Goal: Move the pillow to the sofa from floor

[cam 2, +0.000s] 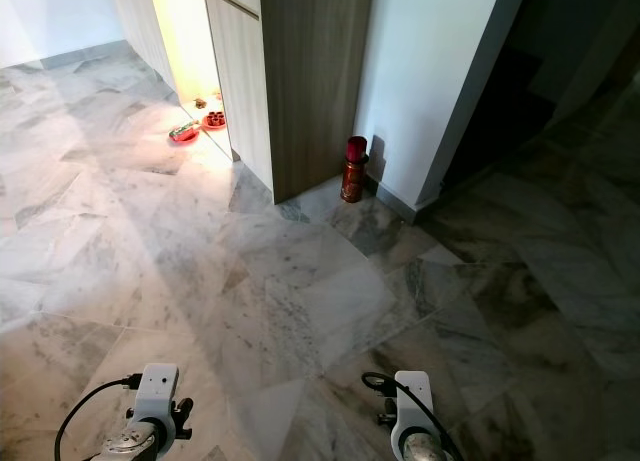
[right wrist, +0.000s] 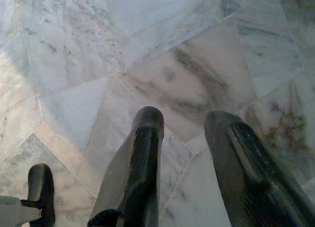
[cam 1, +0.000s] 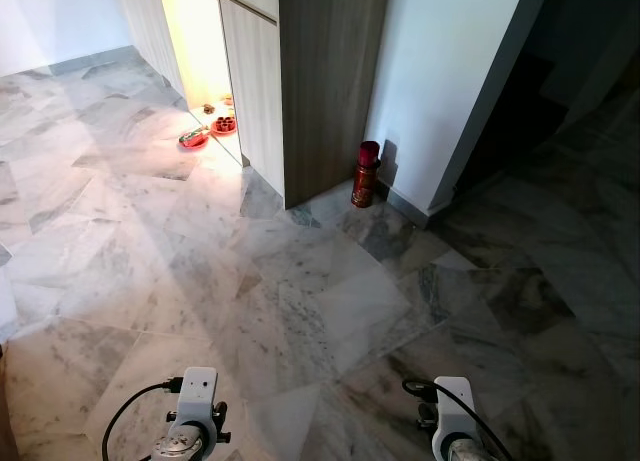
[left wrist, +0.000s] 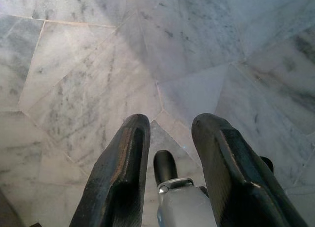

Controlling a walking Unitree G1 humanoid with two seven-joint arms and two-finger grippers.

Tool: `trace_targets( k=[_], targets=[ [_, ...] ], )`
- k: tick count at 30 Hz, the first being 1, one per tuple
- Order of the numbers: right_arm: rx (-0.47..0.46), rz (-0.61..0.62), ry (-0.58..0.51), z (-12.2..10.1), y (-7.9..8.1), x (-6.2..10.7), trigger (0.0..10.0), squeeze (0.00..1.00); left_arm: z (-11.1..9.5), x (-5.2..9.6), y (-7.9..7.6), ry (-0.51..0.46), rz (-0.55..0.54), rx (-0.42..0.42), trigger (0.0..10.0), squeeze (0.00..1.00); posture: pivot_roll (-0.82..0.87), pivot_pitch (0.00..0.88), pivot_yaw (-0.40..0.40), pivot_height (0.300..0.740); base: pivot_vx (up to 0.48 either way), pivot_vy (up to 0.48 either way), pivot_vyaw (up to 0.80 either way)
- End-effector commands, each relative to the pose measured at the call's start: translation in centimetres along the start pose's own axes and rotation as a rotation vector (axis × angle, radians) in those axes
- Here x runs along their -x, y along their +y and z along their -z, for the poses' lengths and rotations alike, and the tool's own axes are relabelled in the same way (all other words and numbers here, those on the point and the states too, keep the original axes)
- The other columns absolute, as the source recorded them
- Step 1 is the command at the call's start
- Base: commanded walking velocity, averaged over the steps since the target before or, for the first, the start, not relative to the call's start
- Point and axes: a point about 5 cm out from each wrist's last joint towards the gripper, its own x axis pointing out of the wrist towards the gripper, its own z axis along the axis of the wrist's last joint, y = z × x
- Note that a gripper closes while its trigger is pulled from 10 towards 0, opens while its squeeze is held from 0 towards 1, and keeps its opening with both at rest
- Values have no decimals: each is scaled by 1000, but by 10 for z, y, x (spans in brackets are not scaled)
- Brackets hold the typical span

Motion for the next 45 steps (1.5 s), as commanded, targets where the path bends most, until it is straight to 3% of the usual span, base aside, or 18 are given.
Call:
trace_targets(
  k=[1, 15, 19, 28, 32, 45],
  targets=[
    [-275, -35, -48, -19, -18, -3, 10000, 0, -11, 3, 36, -63, -55, -21, 10000, 0, -22, 0, -4, 740, 0, 0, 0],
    [-274, -33, -35, -17, -17, -3, 10000, 0, -11, 3, 36, -60, -55, -19, 10000, 0, -24, 0, -1, 740, 0, 0, 0],
    [-315, -27, -48, -15, -9, -3, 10000, 0, -23, 1, 38, -96, -79, -16, 10000, 0, -15, 0, 20, 740, 0, 0, 0],
    [-356, -29, -74, -20, -13, -4, 10000, 0, -29, -1, 34, -125, -68, 15, 10000, 0, -17, 6, 14, 740, 0, 0, 0],
    [-307, -45, -86, -25, -14, -4, 10000, 0, -29, -1, 33, -129, -81, 78, 10000, 0, -22, 2, -15, 740, 0, 0, 0],
    [-209, -45, -70, -19, -14, -3, 10000, 0, -17, 0, 25, -102, -67, 109, 10000, 0, -23, 14, -25, 740, 0, 0, 108]
  ],
)
